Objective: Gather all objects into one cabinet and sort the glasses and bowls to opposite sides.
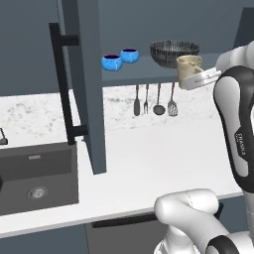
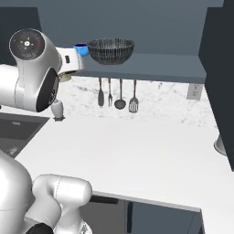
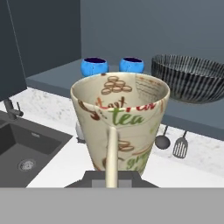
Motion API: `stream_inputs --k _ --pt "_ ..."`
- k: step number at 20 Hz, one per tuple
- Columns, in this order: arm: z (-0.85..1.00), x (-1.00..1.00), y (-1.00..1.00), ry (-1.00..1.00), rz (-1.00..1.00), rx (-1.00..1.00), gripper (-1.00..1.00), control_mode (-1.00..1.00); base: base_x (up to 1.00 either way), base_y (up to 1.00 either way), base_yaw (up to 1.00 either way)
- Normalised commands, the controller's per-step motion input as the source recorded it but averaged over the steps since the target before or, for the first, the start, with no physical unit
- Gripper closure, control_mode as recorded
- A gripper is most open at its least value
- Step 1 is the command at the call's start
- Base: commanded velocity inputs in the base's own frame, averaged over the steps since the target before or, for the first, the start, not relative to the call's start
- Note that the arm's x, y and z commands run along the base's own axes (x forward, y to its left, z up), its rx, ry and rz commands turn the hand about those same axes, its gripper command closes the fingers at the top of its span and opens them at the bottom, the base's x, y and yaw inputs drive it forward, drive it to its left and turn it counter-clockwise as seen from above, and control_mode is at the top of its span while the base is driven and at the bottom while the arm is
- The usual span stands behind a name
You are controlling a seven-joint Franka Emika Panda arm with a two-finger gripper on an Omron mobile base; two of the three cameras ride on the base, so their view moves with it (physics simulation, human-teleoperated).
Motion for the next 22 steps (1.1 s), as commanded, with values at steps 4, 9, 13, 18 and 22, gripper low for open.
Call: stream_inputs --k 4,9,13,18,22 --pt "-0.01 0.06 0.0 0.0 0.0 0.0 1.0 -1.0 0.02 0.0 0.0" --pt "-0.01 0.04 0.0 0.03 0.01 0.0 1.0 -1.0 0.0 0.0 0.0" --pt "-0.16 0.66 0.2 0.0 0.0 0.06 1.0 -1.0 0.0 0.0 0.0" --pt "-0.03 0.71 0.29 -0.03 0.0 0.09 1.0 -1.0 0.0 0.0 0.0" --pt "0.0 0.71 0.26 -0.02 0.01 0.09 1.0 -1.0 0.0 0.0 0.0"
